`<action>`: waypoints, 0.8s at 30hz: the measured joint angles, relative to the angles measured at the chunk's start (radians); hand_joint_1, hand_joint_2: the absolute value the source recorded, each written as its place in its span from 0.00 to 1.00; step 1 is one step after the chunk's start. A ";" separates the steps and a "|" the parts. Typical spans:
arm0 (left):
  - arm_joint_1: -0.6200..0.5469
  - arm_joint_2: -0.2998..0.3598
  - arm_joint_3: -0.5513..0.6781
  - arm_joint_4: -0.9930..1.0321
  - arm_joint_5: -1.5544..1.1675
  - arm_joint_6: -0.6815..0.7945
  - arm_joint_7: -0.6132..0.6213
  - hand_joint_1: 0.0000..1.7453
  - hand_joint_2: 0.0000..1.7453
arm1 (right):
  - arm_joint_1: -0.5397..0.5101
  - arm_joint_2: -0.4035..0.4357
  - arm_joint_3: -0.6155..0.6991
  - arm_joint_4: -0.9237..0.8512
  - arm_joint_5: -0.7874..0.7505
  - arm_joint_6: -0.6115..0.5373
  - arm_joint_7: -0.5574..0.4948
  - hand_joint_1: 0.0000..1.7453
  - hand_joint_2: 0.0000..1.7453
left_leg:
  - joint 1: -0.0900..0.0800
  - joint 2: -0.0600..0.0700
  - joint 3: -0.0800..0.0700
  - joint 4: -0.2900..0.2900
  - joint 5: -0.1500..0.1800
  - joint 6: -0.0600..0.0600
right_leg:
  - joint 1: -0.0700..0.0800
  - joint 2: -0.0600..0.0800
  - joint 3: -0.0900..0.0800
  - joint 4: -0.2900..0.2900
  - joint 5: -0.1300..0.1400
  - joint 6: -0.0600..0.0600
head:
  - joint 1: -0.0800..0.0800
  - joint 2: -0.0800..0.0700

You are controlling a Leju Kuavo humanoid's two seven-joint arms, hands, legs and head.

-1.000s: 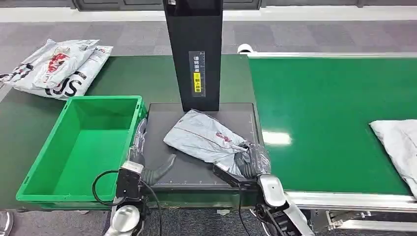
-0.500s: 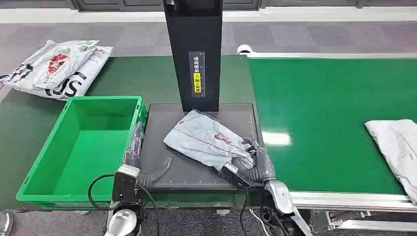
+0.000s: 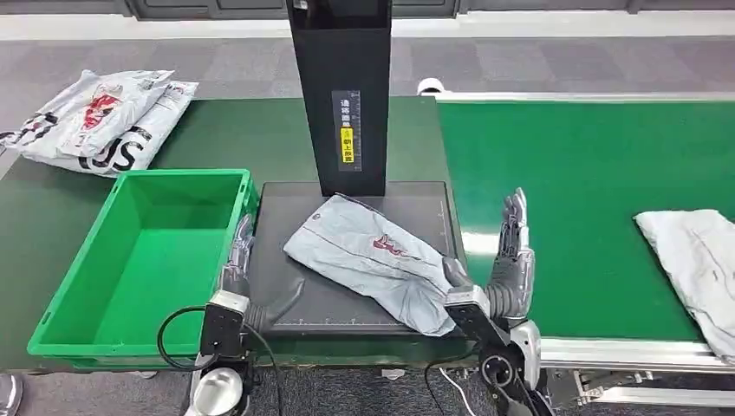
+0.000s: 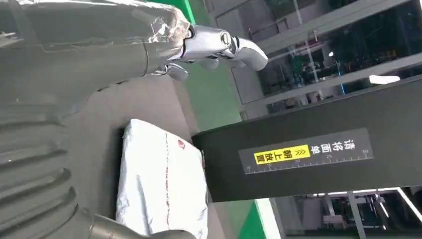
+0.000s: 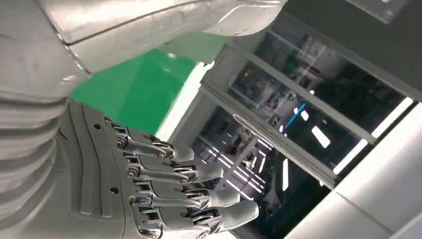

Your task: Moved the parcel from conveyor to table for the left to box.

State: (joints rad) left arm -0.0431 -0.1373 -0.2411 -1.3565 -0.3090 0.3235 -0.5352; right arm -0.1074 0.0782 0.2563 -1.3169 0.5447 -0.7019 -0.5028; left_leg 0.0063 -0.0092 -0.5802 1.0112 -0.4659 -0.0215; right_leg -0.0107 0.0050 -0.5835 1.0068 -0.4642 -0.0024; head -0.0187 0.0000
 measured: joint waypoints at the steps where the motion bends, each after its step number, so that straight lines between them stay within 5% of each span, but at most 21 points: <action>1: -0.001 0.000 0.000 0.000 0.000 0.000 -0.001 0.00 1.00 | 0.002 0.000 -0.001 -0.006 0.000 0.000 -0.001 0.00 1.00 | 0.000 0.000 0.000 0.000 0.000 0.000 | 0.000 0.000 0.000 0.000 0.000 0.000 | 0.000 0.000; 7: -0.008 0.000 0.000 0.008 0.001 0.001 -0.003 0.00 1.00 | 0.006 0.002 -0.010 -0.027 -0.012 0.000 -0.019 0.00 1.00 | 0.000 0.000 0.000 0.000 0.000 0.000 | 0.000 0.000 0.000 0.000 0.000 0.000 | 0.000 0.000; 15: -0.029 0.000 0.000 0.035 0.001 0.028 -0.021 0.00 1.00 | 0.040 0.054 -0.064 -0.155 -0.131 0.000 -0.191 0.00 1.00 | 0.000 0.000 0.000 0.000 0.000 0.000 | 0.000 0.000 -0.001 0.000 0.000 0.000 | 0.000 0.000; 24: -0.204 -0.002 -0.072 0.233 -0.390 0.088 0.053 0.00 1.00 | 0.071 0.113 -0.096 -0.316 -0.138 0.001 -0.200 0.00 1.00 | 0.000 0.000 0.000 0.000 0.001 0.001 | 0.000 0.000 0.000 0.000 0.001 0.001 | 0.000 0.000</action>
State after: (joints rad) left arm -0.2471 -0.1396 -0.3134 -1.1238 -0.6988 0.4116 -0.4822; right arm -0.0361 0.1915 0.1602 -1.6327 0.4066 -0.7011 -0.7031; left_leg 0.0063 -0.0094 -0.5803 1.0113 -0.4647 -0.0207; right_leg -0.0111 0.0046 -0.5836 1.0068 -0.4632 -0.0019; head -0.0187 0.0000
